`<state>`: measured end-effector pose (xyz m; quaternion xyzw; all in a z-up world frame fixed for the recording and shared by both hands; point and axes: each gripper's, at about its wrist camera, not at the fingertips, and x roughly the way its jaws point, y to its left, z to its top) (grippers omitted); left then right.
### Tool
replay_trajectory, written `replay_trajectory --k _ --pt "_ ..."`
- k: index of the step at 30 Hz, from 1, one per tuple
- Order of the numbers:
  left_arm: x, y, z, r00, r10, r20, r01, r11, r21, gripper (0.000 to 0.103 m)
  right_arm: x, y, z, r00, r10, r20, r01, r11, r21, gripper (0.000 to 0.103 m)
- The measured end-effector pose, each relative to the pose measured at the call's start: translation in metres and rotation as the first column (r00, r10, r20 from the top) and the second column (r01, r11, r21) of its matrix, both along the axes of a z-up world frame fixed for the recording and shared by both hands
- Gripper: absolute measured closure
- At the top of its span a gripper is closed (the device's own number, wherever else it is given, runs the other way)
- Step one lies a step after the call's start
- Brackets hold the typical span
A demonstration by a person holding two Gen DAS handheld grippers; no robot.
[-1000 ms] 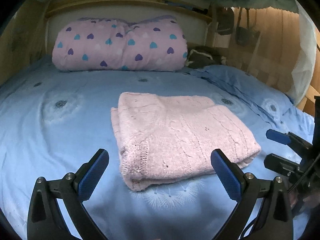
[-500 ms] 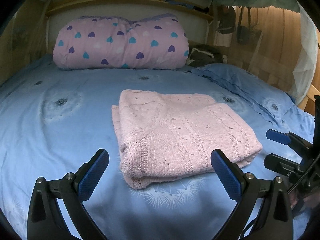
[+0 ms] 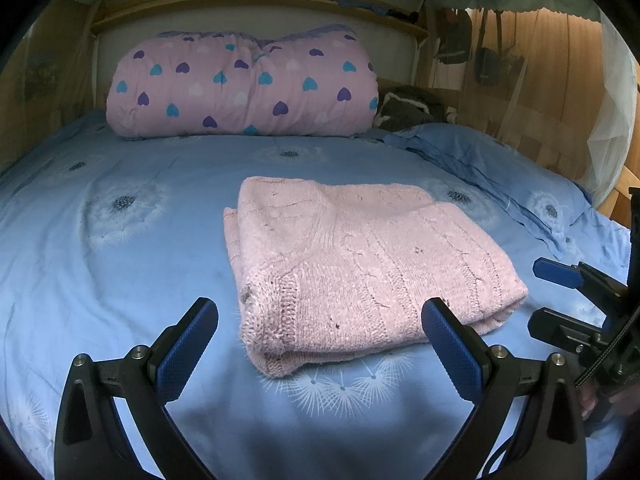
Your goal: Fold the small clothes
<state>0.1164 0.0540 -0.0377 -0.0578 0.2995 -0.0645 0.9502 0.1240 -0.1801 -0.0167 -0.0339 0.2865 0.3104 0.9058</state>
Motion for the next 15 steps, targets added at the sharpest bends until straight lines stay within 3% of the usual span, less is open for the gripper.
replay_trajectory --k 15 --pt "-0.0001 0.0005 -0.0036 1.000 0.004 -0.001 -0.004 1.000 0.011 0.004 0.0006 -0.0007 -0.0040 1.000 0.007 -0.021 -0.007 1.000 0.005 0.000"
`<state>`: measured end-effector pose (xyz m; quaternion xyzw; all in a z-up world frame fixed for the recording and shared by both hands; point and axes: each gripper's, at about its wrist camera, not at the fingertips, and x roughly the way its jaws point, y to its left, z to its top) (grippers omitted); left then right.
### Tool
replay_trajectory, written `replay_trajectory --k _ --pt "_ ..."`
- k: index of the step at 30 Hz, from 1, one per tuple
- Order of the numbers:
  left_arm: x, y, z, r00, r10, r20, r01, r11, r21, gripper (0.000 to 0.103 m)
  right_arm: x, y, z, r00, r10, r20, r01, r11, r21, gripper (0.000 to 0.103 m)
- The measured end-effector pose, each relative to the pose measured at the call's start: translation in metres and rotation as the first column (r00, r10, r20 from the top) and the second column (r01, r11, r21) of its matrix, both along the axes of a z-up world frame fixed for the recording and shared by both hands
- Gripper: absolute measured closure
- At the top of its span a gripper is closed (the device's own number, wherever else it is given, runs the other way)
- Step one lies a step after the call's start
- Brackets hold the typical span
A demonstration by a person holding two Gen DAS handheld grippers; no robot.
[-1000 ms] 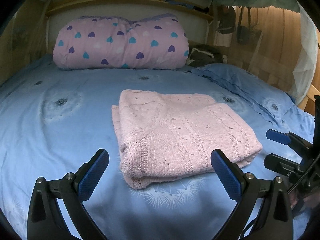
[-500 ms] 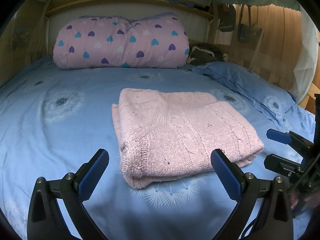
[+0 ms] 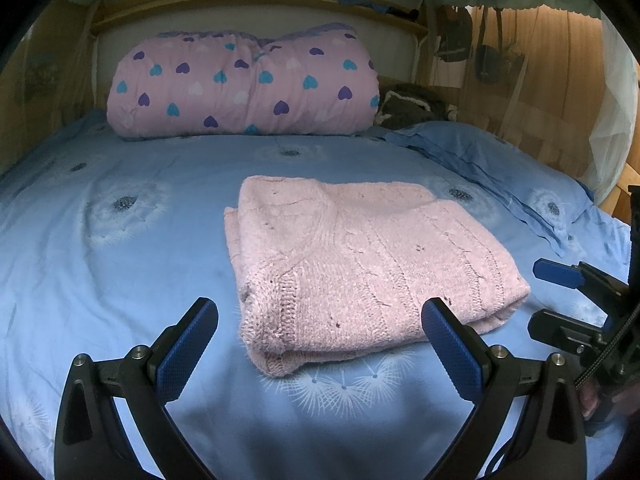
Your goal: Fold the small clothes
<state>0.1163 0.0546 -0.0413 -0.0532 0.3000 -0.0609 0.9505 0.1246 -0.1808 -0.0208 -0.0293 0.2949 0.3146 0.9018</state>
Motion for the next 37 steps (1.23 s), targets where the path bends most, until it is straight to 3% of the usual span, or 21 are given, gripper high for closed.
replay_trajectory --k 37 --pt "0.0029 0.0023 -0.0038 1.000 -0.009 -0.015 0.009 1.000 0.006 0.004 0.0026 0.0003 0.0002 1.000 0.005 -0.003 -0.005 1.000 -0.007 0.000"
